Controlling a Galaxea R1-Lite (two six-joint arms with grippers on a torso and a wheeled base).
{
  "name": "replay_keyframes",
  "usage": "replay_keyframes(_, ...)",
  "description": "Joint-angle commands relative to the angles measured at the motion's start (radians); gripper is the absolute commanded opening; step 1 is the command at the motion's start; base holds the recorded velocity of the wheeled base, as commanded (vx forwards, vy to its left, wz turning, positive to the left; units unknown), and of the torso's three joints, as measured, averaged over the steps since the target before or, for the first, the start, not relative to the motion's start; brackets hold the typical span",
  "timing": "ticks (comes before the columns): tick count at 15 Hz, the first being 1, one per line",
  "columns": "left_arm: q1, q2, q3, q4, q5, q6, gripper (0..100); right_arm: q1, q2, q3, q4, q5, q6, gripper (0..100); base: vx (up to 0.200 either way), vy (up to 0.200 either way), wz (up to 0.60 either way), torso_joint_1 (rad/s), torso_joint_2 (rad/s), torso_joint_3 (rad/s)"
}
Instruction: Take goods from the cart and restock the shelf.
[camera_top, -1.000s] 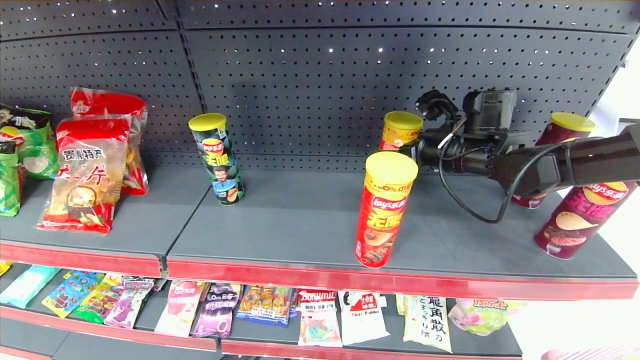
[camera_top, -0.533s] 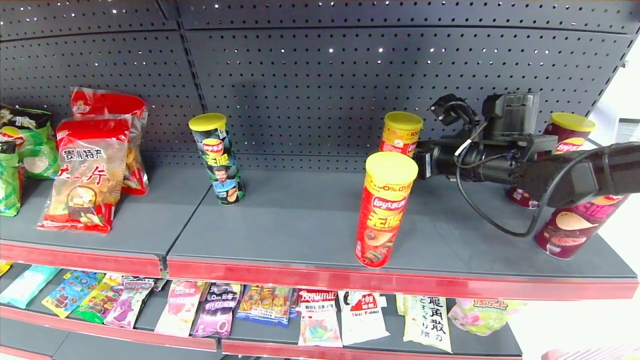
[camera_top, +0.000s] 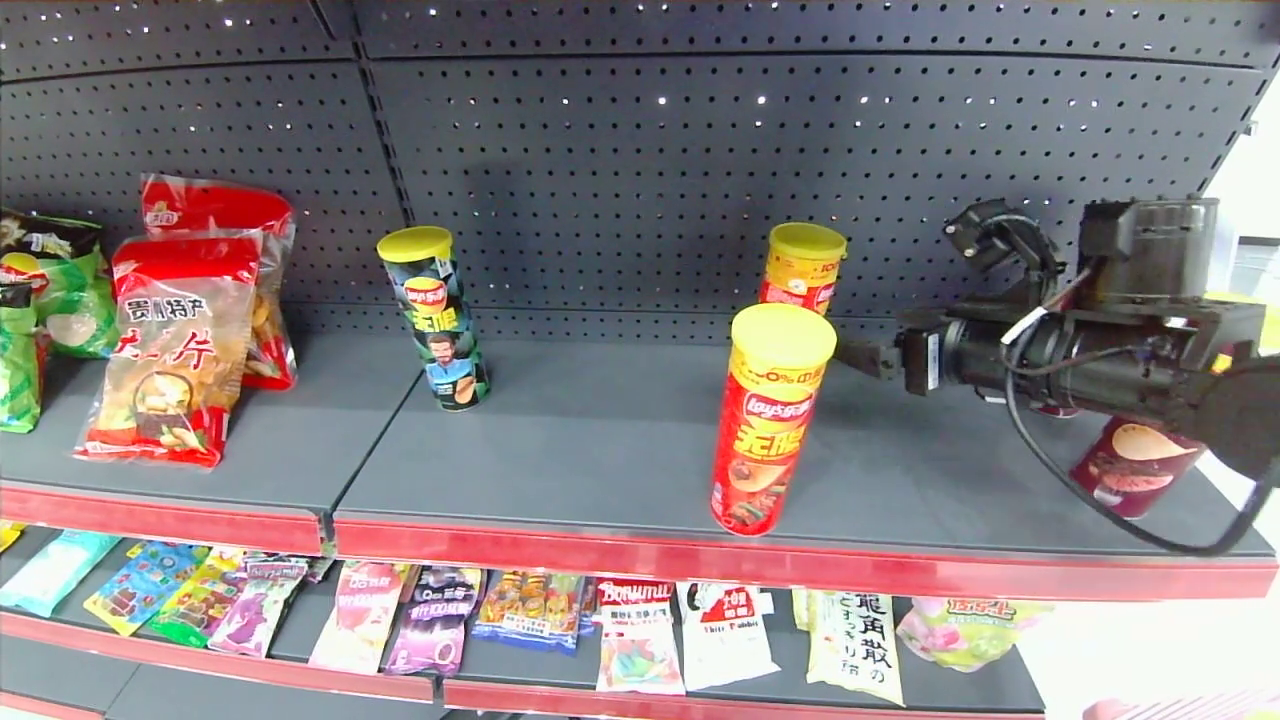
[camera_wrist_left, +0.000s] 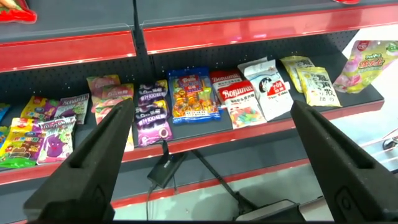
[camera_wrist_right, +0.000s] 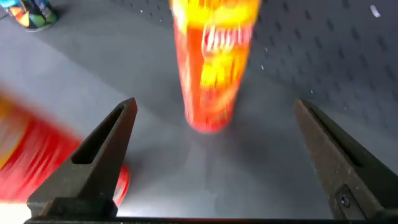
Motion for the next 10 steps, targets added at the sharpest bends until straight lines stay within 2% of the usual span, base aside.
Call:
replay_keyframes(1,0.000,0.004,0.000,0.000,0.000,-0.002,100,0.007,-0.165,0.127,0.002,-0.044,0.027,100,0.000,0.000,0.00,0.000,0.00,0.000)
replay_keyframes(3,-0.002,0.007,0.000,0.001,-0.003,-0.002,100,0.010,-0.260,0.225,0.010,-0.046,0.030,100,0.000,0.000,0.00,0.000,0.00,0.000)
replay_keyframes(5,-0.002,0.018,0.000,0.001,-0.003,-0.002,100,0.046,-0.395,0.371,0.010,-0.046,0.041,100,0.000,0.000,0.00,0.000,0.00,0.000)
replay_keyframes(7,-0.002,0.021,0.000,0.000,-0.009,0.000,100,0.043,-0.554,0.521,0.008,-0.049,0.067,100,0.000,0.000,0.00,0.000,0.00,0.000)
replay_keyframes(9,-0.002,0.056,-0.001,0.001,-0.024,0.000,100,-0.006,-0.763,0.616,0.083,-0.135,0.076,100,0.000,0.000,0.00,0.000,0.00,0.000)
replay_keyframes(10,-0.002,0.081,-0.003,0.001,-0.019,0.000,100,-0.028,-0.853,0.613,0.185,-0.190,0.076,100,0.000,0.000,0.00,0.000,0.00,0.000)
